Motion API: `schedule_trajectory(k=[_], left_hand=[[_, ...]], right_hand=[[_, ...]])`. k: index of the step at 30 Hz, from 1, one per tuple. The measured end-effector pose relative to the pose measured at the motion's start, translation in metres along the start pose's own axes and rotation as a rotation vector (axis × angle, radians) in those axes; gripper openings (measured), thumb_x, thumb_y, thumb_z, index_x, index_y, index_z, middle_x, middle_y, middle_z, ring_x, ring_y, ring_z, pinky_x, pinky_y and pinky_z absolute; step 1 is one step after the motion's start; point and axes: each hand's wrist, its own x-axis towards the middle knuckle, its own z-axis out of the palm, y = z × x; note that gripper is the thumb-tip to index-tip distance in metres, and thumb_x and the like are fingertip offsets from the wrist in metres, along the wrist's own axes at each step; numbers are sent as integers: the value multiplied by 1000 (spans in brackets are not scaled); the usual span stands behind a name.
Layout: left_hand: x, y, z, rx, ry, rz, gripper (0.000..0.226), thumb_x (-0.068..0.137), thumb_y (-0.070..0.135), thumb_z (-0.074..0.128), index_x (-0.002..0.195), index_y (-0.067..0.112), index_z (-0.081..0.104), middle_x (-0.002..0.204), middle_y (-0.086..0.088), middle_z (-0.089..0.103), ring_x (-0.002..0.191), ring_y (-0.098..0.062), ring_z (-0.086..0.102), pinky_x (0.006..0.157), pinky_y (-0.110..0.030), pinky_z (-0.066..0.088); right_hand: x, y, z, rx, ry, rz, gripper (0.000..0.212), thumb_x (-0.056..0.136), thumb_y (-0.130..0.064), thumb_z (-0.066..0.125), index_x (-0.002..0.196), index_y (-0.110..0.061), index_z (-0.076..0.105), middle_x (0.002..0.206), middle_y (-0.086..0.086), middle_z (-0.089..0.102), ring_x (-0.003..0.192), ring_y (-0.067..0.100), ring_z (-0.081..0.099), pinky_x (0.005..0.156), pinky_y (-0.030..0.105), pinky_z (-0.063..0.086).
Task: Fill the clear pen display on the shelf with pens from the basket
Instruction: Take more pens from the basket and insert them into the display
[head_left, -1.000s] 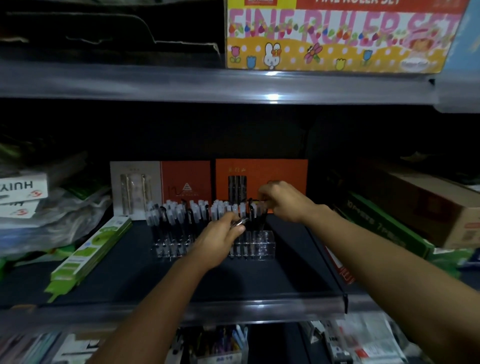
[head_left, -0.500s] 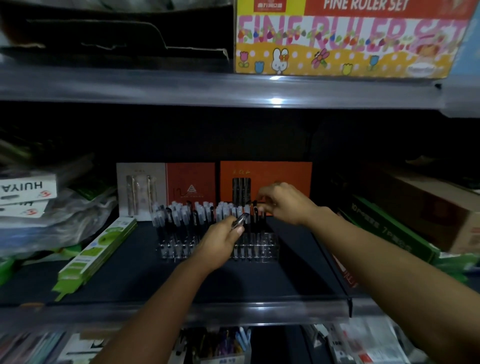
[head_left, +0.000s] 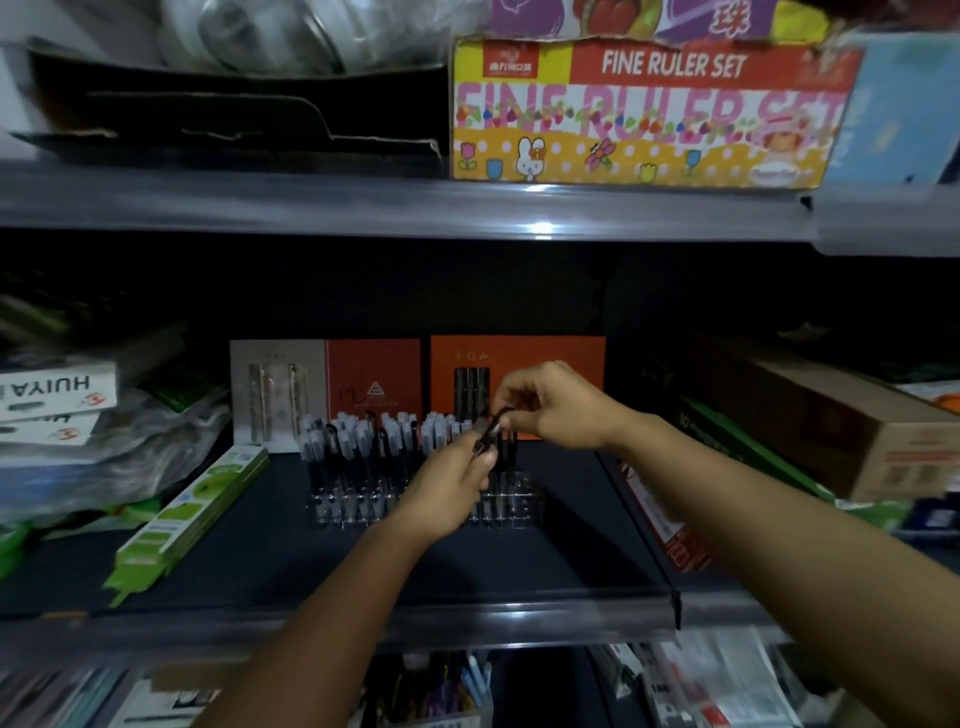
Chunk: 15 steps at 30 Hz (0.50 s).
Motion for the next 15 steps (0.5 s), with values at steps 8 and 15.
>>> schedule_trajectory(k=[8,15], left_hand=[[-6,-5,-8,183,93,-21,18,101,28,37,99,16,51,87,-11,63,82,-30,61,75,-47,49],[-3,2,-5,165,86,-47,26,100,30,39,110,6,40,93,-13,56,83,-26,57,66,-34,39]], right_hand=[[-5,7,-35,-77,179,45,7,78,0,66,78,-5,70,73,5,69,59,2,53,62,26,47],[-5,26,-39,-220,150,91,9,79,-5,61,80,-10,69,78,4,70,71,12,64,67,31,54]])
